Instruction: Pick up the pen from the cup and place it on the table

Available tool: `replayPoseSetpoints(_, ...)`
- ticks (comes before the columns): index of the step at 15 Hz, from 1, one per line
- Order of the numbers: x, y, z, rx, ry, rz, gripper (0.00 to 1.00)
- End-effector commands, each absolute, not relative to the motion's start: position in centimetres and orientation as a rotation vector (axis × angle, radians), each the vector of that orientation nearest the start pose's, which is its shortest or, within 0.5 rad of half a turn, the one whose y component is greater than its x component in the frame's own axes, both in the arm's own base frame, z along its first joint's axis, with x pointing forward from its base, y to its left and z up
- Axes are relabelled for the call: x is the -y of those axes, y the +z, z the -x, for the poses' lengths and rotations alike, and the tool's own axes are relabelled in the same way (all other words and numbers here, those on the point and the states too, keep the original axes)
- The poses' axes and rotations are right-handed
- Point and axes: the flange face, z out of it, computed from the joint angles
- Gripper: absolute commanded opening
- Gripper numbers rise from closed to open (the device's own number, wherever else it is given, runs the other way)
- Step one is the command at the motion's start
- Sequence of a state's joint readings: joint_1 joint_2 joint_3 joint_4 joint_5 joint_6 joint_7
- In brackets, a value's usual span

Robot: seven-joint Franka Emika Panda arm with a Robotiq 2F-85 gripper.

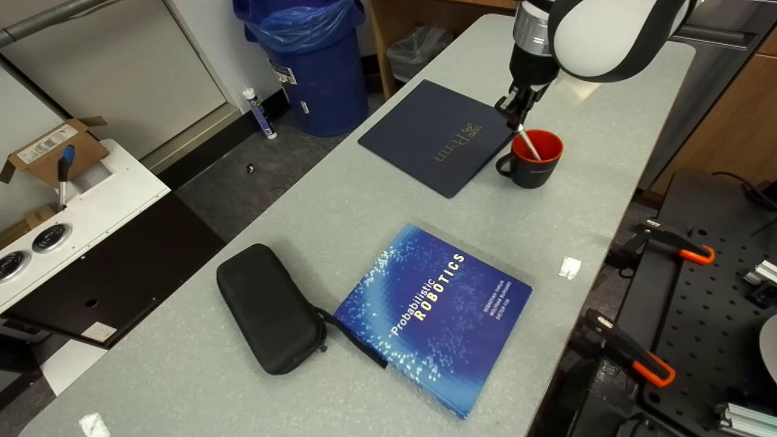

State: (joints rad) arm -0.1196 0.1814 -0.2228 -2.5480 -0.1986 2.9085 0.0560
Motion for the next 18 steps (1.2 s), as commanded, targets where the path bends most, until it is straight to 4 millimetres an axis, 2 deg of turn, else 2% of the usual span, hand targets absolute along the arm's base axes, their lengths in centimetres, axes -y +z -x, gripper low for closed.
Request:
replayPoseSetpoints(1, 14.7, 27.0, -43.4, -0.37, -0.305, 3.215, 0.03)
replayPoseSetpoints(3, 13.8, 29.2, -43.0, -0.355, -0.301, 3.208, 0.03)
replayPoseSetpoints(5, 12.3, 30.5, -42.9, -0.323, -0.241, 3.199, 0.03)
replayPoseSetpoints(7, 10.4, 30.8, -43.3, -0.28, -0.162, 3.204, 0.03)
replayPoseSetpoints(8, 9.0, 30.3, -43.8, -0.24, -0.115, 3.211, 0.03)
replayPoseSetpoints(9, 7.7, 29.6, -44.3, -0.213, -0.088, 3.216, 0.03)
replayPoseSetpoints(14, 0.3, 22.7, -46.6, -0.052, 0.052, 3.254, 0.03)
replayPoseSetpoints(15, -0.7, 21.0, -47.1, -0.024, 0.117, 3.25, 0.03)
replayPoseSetpoints(18, -2.5, 17.7, -48.3, 0.015, 0.204, 3.27, 0.03)
